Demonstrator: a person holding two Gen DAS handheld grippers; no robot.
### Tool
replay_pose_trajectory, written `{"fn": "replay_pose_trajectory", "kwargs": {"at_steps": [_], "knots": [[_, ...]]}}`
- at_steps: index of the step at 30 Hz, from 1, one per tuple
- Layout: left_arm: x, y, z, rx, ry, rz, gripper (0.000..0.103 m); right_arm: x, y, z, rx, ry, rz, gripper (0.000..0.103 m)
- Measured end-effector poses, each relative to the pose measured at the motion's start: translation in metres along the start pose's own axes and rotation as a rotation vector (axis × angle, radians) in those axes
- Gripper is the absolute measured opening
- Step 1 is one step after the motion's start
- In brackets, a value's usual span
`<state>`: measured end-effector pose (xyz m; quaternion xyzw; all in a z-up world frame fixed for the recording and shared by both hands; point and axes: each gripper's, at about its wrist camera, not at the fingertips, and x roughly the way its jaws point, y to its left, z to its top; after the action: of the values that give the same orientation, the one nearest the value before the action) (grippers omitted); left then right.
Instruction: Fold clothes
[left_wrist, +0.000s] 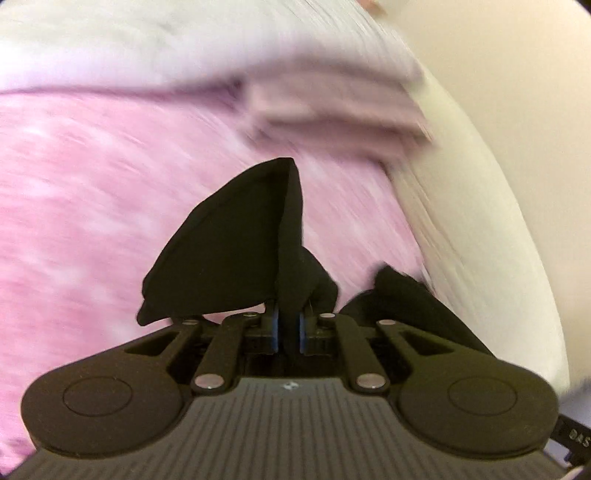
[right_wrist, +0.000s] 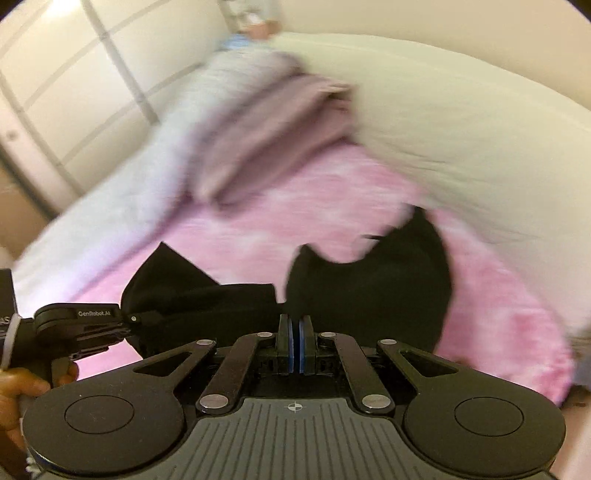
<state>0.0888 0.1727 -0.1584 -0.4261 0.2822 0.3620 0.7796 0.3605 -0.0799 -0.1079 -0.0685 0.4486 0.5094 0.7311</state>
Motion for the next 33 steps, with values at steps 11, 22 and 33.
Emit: {"fn": "replay_pose_trajectory", "kwargs": {"at_steps": [11,22,33], "knots": [[-0.234,0.217,0.081,-0.037,-0.302,0.152,0.006,-0.001,0.270,-0.031,-0.019,-0.155,0.343,0.001],[-0.289,0.359,0.060,0.112,-0.016,0.600,0.026,0.096,0.474,-0.096,-0.230,0.237,0.233,0.042],[-0.365,0.406,-0.145,-0.119,0.135,0.652,0.026,0.053,0.459,-0.229,-0.517,0.340,0.088,0.046]]}}
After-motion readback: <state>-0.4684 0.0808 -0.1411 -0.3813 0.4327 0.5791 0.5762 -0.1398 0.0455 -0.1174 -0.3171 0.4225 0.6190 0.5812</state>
